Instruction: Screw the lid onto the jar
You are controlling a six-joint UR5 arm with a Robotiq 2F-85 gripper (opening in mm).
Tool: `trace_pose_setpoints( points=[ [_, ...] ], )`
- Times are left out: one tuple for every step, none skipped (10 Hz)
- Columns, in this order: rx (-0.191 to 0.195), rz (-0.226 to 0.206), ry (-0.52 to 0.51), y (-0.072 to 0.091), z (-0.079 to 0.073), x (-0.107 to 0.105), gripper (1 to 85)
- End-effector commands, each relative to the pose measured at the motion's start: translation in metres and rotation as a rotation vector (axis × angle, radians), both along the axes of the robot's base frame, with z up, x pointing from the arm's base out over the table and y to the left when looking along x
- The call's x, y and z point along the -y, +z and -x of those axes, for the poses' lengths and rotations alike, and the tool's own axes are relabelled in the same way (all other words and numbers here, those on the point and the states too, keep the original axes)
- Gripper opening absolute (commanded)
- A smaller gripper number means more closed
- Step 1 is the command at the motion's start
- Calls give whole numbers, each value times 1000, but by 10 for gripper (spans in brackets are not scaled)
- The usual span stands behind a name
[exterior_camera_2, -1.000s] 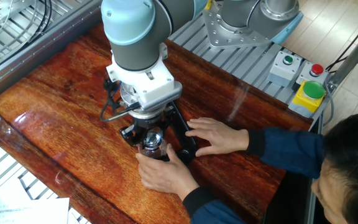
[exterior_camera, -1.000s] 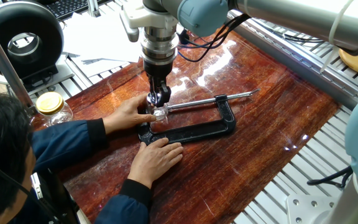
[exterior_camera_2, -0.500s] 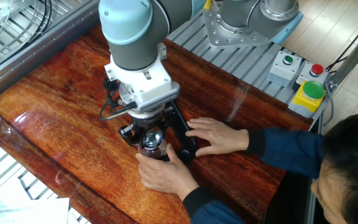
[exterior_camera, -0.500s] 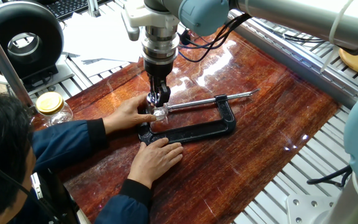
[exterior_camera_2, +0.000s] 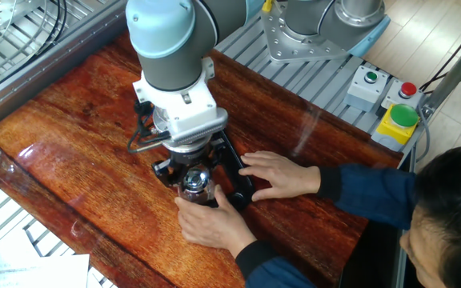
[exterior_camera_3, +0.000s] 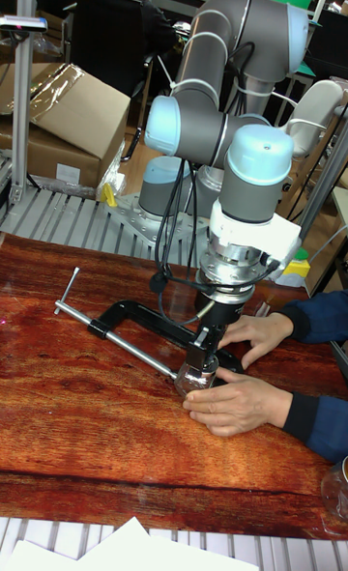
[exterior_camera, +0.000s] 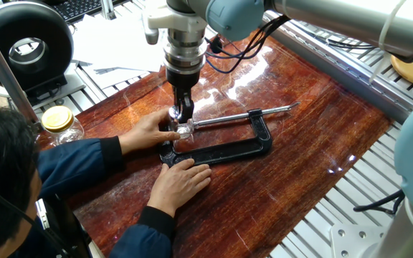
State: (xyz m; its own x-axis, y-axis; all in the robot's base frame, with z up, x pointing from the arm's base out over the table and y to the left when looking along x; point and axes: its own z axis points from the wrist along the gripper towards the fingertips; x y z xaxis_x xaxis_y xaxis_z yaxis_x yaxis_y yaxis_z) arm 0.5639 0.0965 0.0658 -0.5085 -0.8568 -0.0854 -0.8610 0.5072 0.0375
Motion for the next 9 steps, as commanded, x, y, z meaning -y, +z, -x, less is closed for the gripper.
trace_pose_setpoints(
  points=[
    [-13,-13,-105,2,-1,-1,477],
    [-14,-15,-129,1,-2,-2,473],
    [-12,-17,-151,0,-5,-2,473],
    [-9,-19,-173,-1,-6,-3,473],
    [-8,-19,-191,0,-7,-2,470],
    [-9,-18,-208,0,-7,-1,470],
    [-19,-19,-230,2,-6,0,470],
    [-29,-20,-262,2,-5,1,470],
    [-31,-15,-297,2,-5,2,470]
  ],
)
